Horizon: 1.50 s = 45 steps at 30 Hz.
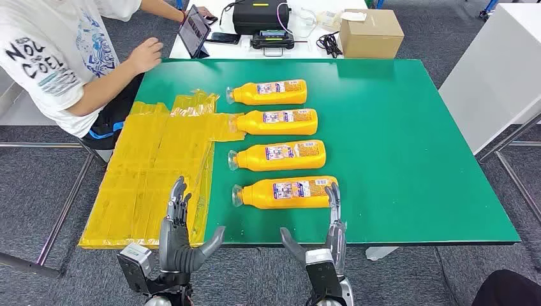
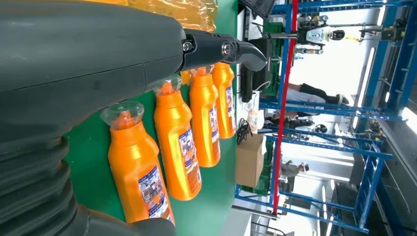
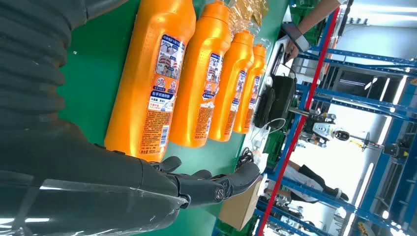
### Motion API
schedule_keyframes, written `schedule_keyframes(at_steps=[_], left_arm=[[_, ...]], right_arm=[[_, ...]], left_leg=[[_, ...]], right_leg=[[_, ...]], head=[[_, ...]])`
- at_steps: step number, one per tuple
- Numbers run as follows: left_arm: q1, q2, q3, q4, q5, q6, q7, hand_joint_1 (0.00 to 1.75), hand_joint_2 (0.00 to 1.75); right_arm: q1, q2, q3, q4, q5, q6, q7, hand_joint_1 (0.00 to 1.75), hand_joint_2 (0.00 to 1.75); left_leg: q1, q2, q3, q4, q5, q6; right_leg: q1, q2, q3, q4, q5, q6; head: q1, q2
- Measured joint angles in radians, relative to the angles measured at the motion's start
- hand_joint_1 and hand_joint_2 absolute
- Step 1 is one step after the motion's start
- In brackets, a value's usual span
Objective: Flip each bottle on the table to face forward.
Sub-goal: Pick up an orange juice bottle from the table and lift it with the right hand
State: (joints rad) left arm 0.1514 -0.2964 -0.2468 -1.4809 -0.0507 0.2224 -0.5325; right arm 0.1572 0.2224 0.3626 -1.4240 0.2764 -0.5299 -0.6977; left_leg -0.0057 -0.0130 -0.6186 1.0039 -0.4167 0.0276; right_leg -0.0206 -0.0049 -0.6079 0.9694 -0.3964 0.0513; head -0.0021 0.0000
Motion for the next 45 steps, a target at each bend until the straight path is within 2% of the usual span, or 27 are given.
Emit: schedule_keyframes(at_steps=[22, 27, 33, 45], left_arm=[[0.0, 0.0, 0.0, 0.0, -0.011, 0.0, 0.009, 0.0, 1.75], [-0.001, 0.0, 0.003, 0.001, -0.02, -0.007, 0.009, 0.0, 1.75], [-0.02, 0.003, 0.016, 0.025, -0.039, -0.035, 0.007, 0.0, 1.75], [-0.051, 0.003, 0.041, 0.066, -0.048, -0.079, 0.015, 0.0, 1.75]], right_arm=[[-0.001, 0.0, -0.01, 0.0, 0.029, 0.009, 0.018, 0.0, 1.75], [-0.019, -0.009, -0.01, 0.003, 0.128, 0.051, 0.128, 0.0, 1.75], [-0.102, -0.055, -0.021, 0.033, 0.373, 0.141, 0.304, 0.0, 1.75], [-0.308, -0.15, -0.042, 0.169, 0.564, 0.252, 0.483, 0.0, 1.75]], left_leg=[[0.0, 0.0, 0.0, 0.0, 0.0, 0.0], [0.0, 0.0, 0.0, 0.0, 0.0, 0.0], [0.0, 0.0, 0.0, 0.0, 0.001, 0.001], [0.0, 0.001, 0.0, 0.0, 0.001, 0.001]], right_leg=[[0.0, 0.0, 0.0, 0.0, 0.0, 0.0], [0.0, 0.0, 0.0, 0.0, 0.0, 0.0], [0.0, 0.0, 0.0, 0.0, 0.001, 0.0], [0.0, 0.0, 0.001, 0.0, 0.001, 0.001]], head=[[0.0, 0.0], [0.0, 0.0], [0.0, 0.0], [0.0, 0.0]])
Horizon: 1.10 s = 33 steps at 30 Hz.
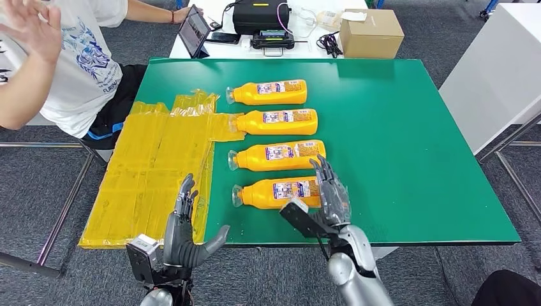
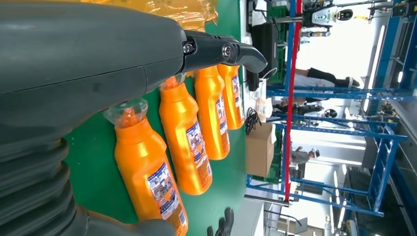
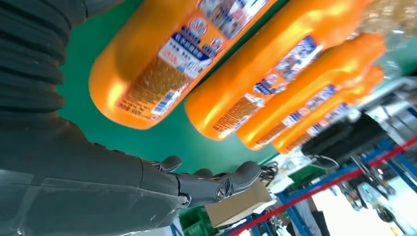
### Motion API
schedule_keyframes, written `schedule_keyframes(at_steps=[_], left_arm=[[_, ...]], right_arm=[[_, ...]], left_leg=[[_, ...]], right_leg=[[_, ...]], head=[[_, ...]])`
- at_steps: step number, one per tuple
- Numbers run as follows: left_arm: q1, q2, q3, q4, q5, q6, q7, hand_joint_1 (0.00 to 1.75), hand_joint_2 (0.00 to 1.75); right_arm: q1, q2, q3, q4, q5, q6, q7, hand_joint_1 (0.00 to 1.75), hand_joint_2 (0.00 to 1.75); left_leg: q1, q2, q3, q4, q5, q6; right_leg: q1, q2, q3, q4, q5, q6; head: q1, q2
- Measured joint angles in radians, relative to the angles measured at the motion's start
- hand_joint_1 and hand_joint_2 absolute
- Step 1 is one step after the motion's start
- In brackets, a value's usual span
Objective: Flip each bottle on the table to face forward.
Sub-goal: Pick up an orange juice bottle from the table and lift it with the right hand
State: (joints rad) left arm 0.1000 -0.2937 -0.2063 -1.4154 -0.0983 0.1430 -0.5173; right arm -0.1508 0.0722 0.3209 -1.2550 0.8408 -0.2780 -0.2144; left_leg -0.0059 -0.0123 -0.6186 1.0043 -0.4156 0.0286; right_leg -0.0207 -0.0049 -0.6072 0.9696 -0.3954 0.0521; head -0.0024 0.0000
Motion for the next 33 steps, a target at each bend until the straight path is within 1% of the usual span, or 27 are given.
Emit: schedule_keyframes(at_steps=[3, 6, 12, 15, 19, 27, 33], left_arm=[[-0.007, 0.0, 0.008, 0.009, -0.005, -0.012, 0.003, 0.0, 1.75], [-0.018, 0.0, 0.012, 0.021, -0.013, -0.017, 0.005, 0.0, 1.75], [-0.027, 0.0, 0.021, 0.038, -0.017, -0.018, 0.006, 0.0, 1.75], [-0.031, 0.0, 0.024, 0.045, -0.017, -0.021, 0.006, 0.0, 1.75], [-0.041, 0.0, 0.027, 0.057, -0.021, -0.028, 0.007, 0.0, 1.75], [-0.077, 0.0, 0.035, 0.113, -0.017, -0.025, 0.001, 0.0, 1.75], [-0.094, 0.0, 0.037, 0.151, 0.007, -0.034, -0.015, 0.0, 1.75]], right_arm=[[-0.065, -0.019, 0.005, 0.052, 0.016, 0.077, 0.047, 0.0, 1.75], [-0.133, -0.034, 0.023, 0.121, 0.013, 0.148, 0.069, 0.0, 1.75], [-0.202, -0.05, 0.048, 0.201, 0.004, 0.171, 0.074, 0.0, 1.75], [-0.229, -0.053, 0.064, 0.24, -0.018, 0.212, 0.072, 0.0, 1.75], [-0.293, -0.052, 0.103, 0.324, -0.073, 0.306, 0.053, 0.0, 1.75], [-0.437, -0.049, 0.184, 0.492, -0.259, 0.507, -0.045, 0.0, 1.75], [-0.516, -0.072, 0.257, 0.573, -0.332, 0.597, -0.05, 0.0, 1.75]], left_leg=[[0.0, 0.0, 0.0, 0.0, 0.0, 0.0], [0.0, 0.0, 0.0, 0.0, 0.0, 0.0], [0.0, -0.001, 0.0, 0.0, 0.0, 0.0], [0.0, -0.001, 0.0, 0.0, 0.0, 0.0], [0.0, 0.0, 0.0, 0.0, 0.0, 0.0], [0.0, -0.001, 0.0, 0.001, 0.001, 0.001], [0.0, -0.001, 0.0, 0.001, 0.001, 0.001]], right_leg=[[0.0, 0.0, 0.0, 0.0, 0.0, 0.0], [0.0, 0.0, 0.0, 0.0, 0.0, 0.0], [0.0, 0.0, 0.0, 0.0, 0.0, 0.0], [0.0, 0.0, 0.0, 0.0, 0.0, 0.0], [0.0, 0.0, 0.0, 0.0, 0.0, 0.0], [0.0, 0.0, 0.0, 0.0, 0.001, 0.001], [0.0, 0.0, 0.0, 0.0, 0.001, 0.001]], head=[[0.0, 0.0], [0.0, 0.0], [0.0, 0.0], [0.0, 0.0], [0.0, 0.0], [0.0, 0.0], [0.0, 0.0]])
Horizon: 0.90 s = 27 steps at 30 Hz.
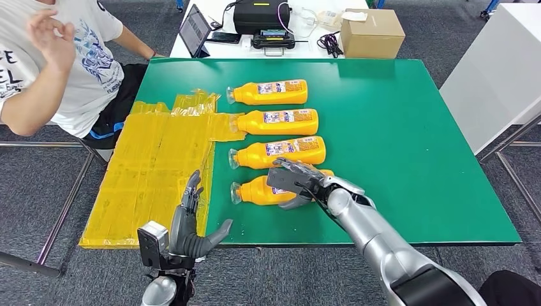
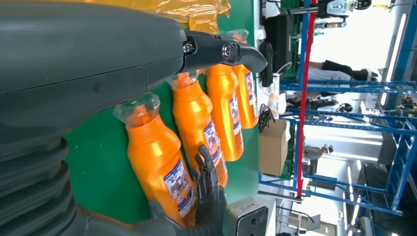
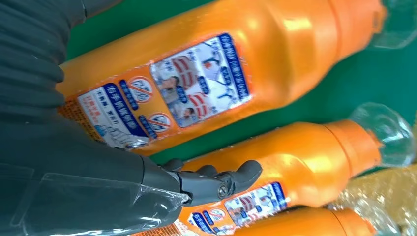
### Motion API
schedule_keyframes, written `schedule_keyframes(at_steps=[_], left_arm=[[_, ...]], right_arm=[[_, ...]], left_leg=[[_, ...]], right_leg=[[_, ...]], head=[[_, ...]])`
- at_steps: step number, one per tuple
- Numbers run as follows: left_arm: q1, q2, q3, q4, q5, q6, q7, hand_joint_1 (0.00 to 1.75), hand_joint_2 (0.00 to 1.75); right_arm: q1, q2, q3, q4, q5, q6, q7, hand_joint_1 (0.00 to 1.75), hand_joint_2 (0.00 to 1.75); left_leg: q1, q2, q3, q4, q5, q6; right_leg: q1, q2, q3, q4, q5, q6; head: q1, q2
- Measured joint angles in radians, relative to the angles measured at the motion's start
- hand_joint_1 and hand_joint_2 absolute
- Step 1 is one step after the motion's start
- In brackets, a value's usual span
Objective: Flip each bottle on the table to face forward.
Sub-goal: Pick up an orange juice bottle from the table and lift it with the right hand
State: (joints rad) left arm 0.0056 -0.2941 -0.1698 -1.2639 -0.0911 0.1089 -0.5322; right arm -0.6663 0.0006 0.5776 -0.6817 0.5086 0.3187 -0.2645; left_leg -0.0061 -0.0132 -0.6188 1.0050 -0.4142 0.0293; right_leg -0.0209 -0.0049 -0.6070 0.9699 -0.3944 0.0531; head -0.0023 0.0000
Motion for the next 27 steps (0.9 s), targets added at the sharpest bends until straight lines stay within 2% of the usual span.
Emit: schedule_keyframes(at_steps=[8, 27], left_arm=[[-0.009, 0.0, 0.0, 0.027, 0.009, -0.004, -0.002, 0.0, 1.75], [-0.015, 0.0, 0.0, 0.046, 0.012, -0.005, -0.002, 0.0, 1.75]], right_arm=[[-0.061, -0.035, 0.076, 0.056, -0.015, 0.05, 0.005, 0.0, 1.75], [-0.088, -0.051, 0.116, 0.089, -0.011, 0.057, 0.016, 0.0, 1.75]], left_leg=[[0.0, 0.0, 0.0, 0.0, 0.0, 0.0], [0.0, 0.0, 0.001, 0.0, 0.0, 0.0]], right_leg=[[0.0, 0.0, 0.0, 0.0, 0.0, 0.0], [0.0, 0.0, 0.001, 0.0, 0.0, 0.0]], head=[[0.0, 0.0], [0.0, 0.0]])
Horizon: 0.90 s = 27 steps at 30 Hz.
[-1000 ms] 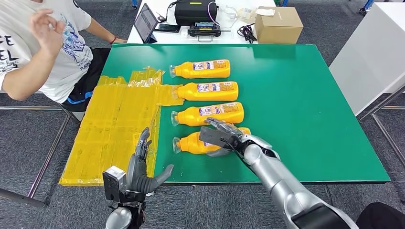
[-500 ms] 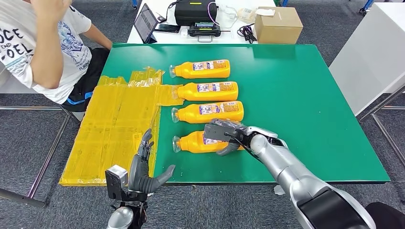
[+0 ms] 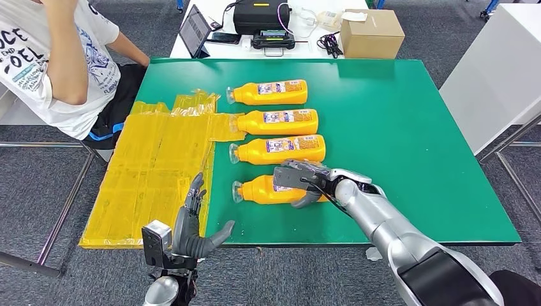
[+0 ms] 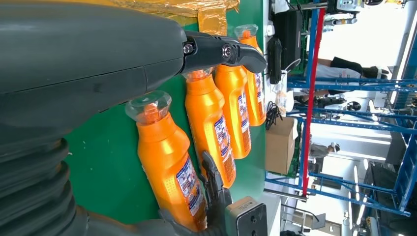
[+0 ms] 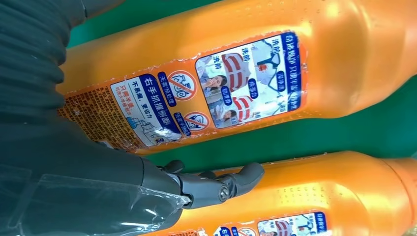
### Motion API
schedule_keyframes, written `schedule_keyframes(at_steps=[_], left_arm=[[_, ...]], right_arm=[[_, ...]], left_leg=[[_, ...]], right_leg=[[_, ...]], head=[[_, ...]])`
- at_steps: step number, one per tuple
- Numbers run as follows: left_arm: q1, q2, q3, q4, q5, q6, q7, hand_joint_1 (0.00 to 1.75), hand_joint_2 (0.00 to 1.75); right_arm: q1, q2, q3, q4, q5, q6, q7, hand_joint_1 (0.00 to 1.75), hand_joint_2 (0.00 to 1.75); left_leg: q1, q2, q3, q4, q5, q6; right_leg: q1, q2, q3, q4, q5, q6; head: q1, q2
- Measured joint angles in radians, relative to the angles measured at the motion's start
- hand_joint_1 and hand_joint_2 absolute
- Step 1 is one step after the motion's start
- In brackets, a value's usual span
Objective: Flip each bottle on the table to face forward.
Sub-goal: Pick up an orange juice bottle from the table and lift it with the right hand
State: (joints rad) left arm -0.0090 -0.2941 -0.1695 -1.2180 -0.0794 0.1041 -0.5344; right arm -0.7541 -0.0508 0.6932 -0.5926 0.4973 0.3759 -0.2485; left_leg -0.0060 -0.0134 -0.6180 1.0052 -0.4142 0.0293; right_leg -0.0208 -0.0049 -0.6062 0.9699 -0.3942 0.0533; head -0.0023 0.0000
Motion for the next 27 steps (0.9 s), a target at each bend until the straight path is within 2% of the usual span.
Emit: schedule_keyframes(at_steps=[6, 10, 12, 13, 16, 17, 24, 27], left_arm=[[0.0, 0.0, 0.001, 0.003, 0.013, 0.001, 0.0, 0.0, 1.75], [0.002, 0.0, 0.002, 0.003, 0.017, 0.01, 0.007, 0.0, 1.75], [0.003, 0.0, 0.002, 0.003, 0.016, 0.015, 0.014, 0.0, 1.75], [0.003, 0.0, 0.002, 0.003, 0.016, 0.018, 0.019, 0.0, 1.75], [0.006, 0.0, 0.001, 0.001, 0.032, 0.012, 0.037, 0.0, 1.75], [0.007, 0.0, -0.001, 0.0, 0.039, 0.01, 0.04, 0.0, 1.75], [0.011, 0.0, -0.003, -0.002, 0.051, 0.017, 0.041, 0.0, 1.75], [0.014, 0.001, -0.003, -0.002, 0.053, 0.02, 0.041, 0.0, 1.75]], right_arm=[[-0.027, -0.014, 0.07, 0.004, 0.023, 0.02, 0.045, 0.0, 1.75], [-0.031, -0.02, 0.131, 0.005, 0.039, -0.011, 0.066, 0.0, 1.75], [-0.031, -0.019, 0.161, 0.005, 0.045, -0.026, 0.079, 0.08, 1.75], [-0.03, -0.017, 0.176, 0.006, 0.047, -0.032, 0.085, 0.26, 1.75], [-0.028, -0.009, 0.219, 0.012, 0.05, -0.05, 0.089, 1.21, 1.75], [-0.03, -0.007, 0.232, 0.014, 0.051, -0.051, 0.085, 1.4, 1.75], [-0.049, -0.006, 0.316, 0.018, 0.076, -0.02, 0.073, 1.7, 1.75], [-0.055, -0.006, 0.35, 0.018, 0.084, -0.021, 0.07, 1.75, 1.75]], left_leg=[[0.0, 0.0, 0.0, 0.0, 0.0, 0.0], [0.0, 0.0, 0.0, 0.0, 0.0, 0.0], [0.0, 0.0, 0.0, 0.0, 0.0, 0.0], [0.0, 0.0, 0.0, 0.0, 0.0, 0.0], [0.0, 0.0, 0.001, 0.0, 0.0, 0.0], [0.0, 0.0, 0.001, 0.0, 0.0, 0.0], [0.0, 0.001, 0.005, 0.0, 0.0, 0.0], [0.0, 0.001, 0.006, 0.0, 0.0, 0.0]], right_leg=[[0.0, 0.0, 0.0, 0.0, 0.0, 0.0], [0.0, 0.0, 0.0, 0.0, 0.0, 0.0], [0.0, 0.0, 0.0, 0.0, 0.0, 0.0], [0.0, 0.0, 0.0, 0.0, 0.0, 0.0], [0.0, 0.0, 0.001, 0.0, 0.0, 0.0], [0.0, 0.0, 0.001, 0.0, 0.0, 0.0], [0.0, 0.0, 0.004, 0.0, 0.0, 0.0], [0.0, 0.0, 0.005, 0.0, 0.0, 0.0]], head=[[0.0, 0.0], [0.0, 0.0], [0.0, 0.0], [0.0, 0.0], [0.0, 0.0], [0.0, 0.0], [0.0, 0.0], [0.0, 0.0]])
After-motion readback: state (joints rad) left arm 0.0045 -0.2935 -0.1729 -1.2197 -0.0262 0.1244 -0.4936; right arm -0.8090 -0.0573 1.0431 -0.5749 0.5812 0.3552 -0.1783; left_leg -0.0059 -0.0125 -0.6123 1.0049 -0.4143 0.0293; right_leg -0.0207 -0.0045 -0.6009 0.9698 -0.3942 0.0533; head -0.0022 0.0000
